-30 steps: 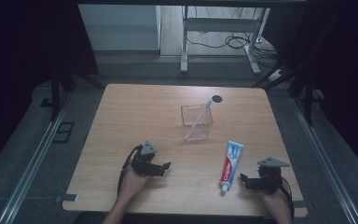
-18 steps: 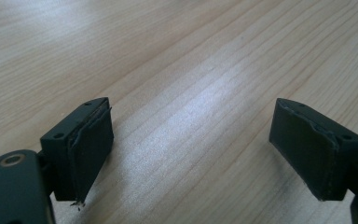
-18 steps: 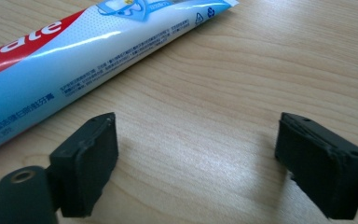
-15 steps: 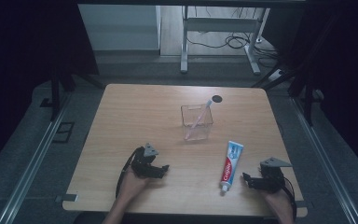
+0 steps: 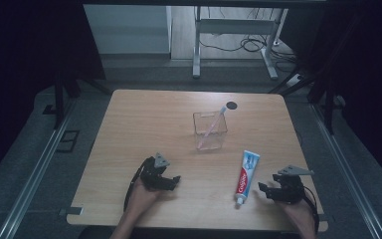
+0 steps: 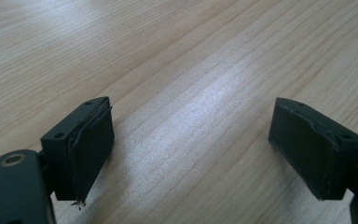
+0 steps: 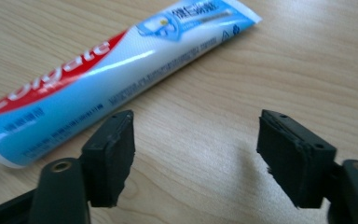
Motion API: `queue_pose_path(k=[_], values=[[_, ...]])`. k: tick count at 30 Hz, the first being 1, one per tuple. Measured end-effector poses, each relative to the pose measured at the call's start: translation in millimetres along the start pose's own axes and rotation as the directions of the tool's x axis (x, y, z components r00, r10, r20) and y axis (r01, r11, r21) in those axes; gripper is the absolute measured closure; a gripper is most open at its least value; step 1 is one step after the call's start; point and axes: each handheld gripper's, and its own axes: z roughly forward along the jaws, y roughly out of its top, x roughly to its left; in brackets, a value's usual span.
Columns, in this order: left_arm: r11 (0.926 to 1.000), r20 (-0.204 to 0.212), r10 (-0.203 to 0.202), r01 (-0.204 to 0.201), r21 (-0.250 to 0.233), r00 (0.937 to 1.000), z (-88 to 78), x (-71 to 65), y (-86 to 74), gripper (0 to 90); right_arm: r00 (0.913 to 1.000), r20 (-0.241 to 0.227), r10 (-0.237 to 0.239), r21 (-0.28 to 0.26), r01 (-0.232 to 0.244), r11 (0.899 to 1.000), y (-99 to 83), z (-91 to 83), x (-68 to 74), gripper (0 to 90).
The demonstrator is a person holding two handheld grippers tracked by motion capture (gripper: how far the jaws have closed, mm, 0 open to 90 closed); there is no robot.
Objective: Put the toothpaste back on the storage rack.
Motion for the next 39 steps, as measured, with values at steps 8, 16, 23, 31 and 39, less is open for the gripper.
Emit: queue_pose_path(k=[8,16,23,31,39], values=[[1.0,-0.003,-0.002,0.002,0.0,1.0,-0.1,-0.1,0.0,14.1,0.998,-0.061,-0.017,-0.009,0.017,1.0,10.3,-4.2,3.4,47.6],[1.0,-0.003,-0.002,0.002,0.001,1.0,-0.1,-0.1,0.0,14.2,0.9918,-0.105,-0.072,-0.003,0.072,0.997,25.0,-1.7,19.1,63.4],[1.0,-0.003,-0.002,0.002,0.0,1.0,-0.1,-0.1,0.0,14.1,0.9725,-0.21,-0.101,-0.007,0.102,0.995,34.9,6.0,39.0,77.6],[1.0,-0.003,-0.003,0.003,0.0,1.0,0.0,-0.2,0.0,14.2,0.9548,-0.278,-0.105,0.011,0.113,0.994,38.3,21.9,49.4,81.8],[1.0,-0.003,-0.002,0.002,0.0,1.0,-0.1,-0.2,0.0,14.2,0.9515,-0.268,-0.15,0.038,0.166,0.985,41.8,31.3,60.1,82.3]])
